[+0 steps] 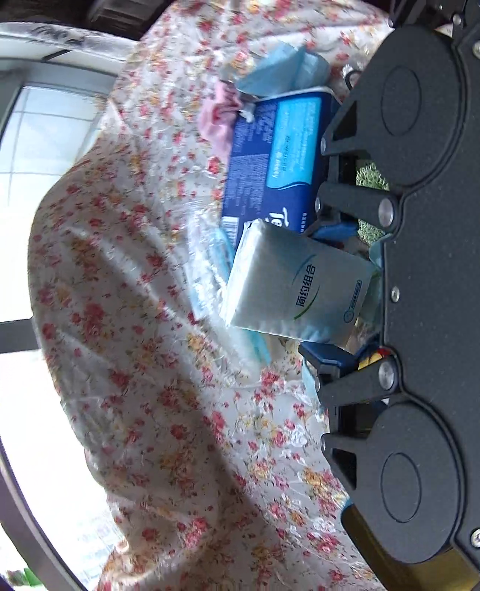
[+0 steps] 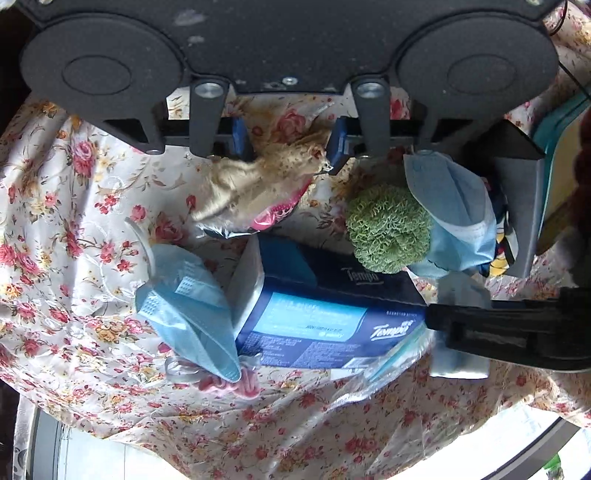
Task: Organize soft objects
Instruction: 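Grasp the beige lace cloth with the right tool while the left tool grasps the white tissue pack, then lift the lace cloth with the right tool while the left tool carries the tissue pack to the tray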
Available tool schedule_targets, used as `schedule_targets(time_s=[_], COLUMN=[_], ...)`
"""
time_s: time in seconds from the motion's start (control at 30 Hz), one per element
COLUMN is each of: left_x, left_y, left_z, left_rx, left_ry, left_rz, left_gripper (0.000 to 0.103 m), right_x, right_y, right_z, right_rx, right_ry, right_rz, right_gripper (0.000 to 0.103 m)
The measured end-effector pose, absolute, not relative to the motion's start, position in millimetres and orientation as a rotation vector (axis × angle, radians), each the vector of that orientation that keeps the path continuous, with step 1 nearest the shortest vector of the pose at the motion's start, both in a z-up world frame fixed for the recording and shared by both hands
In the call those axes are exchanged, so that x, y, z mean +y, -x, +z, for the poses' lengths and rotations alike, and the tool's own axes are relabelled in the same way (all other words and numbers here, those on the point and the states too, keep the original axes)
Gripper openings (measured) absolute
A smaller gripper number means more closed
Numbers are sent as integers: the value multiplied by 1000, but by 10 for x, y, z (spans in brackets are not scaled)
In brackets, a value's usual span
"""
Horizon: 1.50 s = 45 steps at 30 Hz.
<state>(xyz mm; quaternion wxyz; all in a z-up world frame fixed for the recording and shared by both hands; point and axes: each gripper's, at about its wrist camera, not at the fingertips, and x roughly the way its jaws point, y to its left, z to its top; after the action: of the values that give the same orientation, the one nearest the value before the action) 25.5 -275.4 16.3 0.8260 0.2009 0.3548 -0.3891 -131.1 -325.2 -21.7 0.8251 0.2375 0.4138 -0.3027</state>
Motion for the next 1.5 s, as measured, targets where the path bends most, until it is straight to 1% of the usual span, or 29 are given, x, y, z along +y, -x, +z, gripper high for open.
schedule_targets(time_s=[0.33,0.67,0.7,0.73,0.77,0.8,0.83,1.03,1.1,1.23,1.27,1.3,1.33,1.4,1.43,1.5], left_x=[-2240,-1667,-1631,-1598,-1568,-1544,-1527,-1440,-1426,-1372,-1355,-1335,-1315,-1272,-1257,-1240], left_y=[-232,-200,-185,-169,-162,-155,-147,-100,-88,-65,-64,-64,-64,-72,-84,-124], left_z=[512,530,513,496,483,469,457,388,371,350,353,359,364,363,354,311], left_rx=[756,784,789,795,800,806,810,830,837,848,849,850,850,851,851,864], left_ry=[-315,-258,-257,-257,-257,-256,-256,-257,-255,-246,-242,-237,-232,-224,-223,-222], left_rz=[-765,-668,-662,-659,-656,-651,-648,-636,-632,-621,-618,-616,-614,-610,-607,-594], left_gripper=[53,53,53,53,53,53,53,53,53,52,52,52,52,51,47,46], right_x=[-3201,-3050,-3036,-3033,-3035,-3036,-3041,-3157,-3176,-3140,-3114,-3089,-3069,-3060,-3055,-3058], right_y=[1531,1584,1560,1535,1519,1522,1514,1461,1423,1332,1305,1288,1263,1236,1251,1262], right_z=[118,205,181,143,104,77,38,-101,-124,-168,-181,-190,-202,-218,-207,-190], right_rx=[791,795,806,819,829,838,845,859,866,885,893,900,910,926,925,923], right_ry=[-527,-506,-502,-496,-493,-494,-496,-550,-561,-550,-539,-527,-515,-516,-511,-508], right_rz=[-635,-644,-650,-661,-670,-680,-698,-725,-726,-713,-711,-715,-720,-711,-714,-707], right_gripper=[36,36,38,43,61,76,78,79,81,81,77,64,58,52,51,49])
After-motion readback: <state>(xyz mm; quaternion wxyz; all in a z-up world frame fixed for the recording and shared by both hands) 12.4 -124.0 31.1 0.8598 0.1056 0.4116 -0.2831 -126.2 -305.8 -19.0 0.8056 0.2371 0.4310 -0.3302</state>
